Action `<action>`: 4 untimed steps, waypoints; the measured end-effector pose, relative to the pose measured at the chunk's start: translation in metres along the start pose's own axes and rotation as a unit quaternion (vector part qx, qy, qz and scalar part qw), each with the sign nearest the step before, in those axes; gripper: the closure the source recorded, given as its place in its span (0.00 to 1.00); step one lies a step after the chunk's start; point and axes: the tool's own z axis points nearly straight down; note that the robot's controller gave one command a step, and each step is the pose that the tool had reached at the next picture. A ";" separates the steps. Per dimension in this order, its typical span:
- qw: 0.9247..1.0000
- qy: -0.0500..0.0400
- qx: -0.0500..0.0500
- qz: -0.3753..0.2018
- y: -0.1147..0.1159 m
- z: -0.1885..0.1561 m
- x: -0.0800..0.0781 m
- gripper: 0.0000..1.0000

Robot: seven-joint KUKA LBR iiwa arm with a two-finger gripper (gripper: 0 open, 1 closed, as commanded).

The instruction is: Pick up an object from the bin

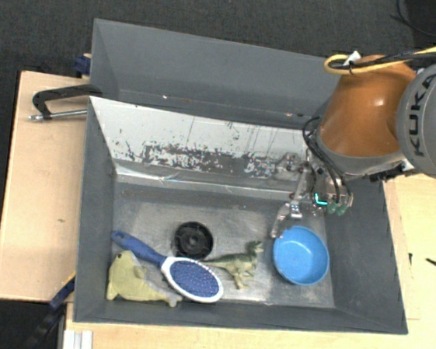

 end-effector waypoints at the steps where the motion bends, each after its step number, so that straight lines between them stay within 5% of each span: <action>1: 0.995 -0.005 0.001 -0.100 -0.062 0.094 0.077 0.00; 2: 0.937 -0.007 0.002 -0.350 -0.043 0.064 0.088 0.00; 3: 0.825 -0.006 0.003 -0.565 -0.028 0.064 0.042 0.00; 4: 0.723 -0.002 0.003 -0.691 -0.051 0.094 0.070 0.00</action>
Offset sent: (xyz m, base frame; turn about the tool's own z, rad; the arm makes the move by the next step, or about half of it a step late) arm -0.0789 -0.0611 -0.0943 -0.2042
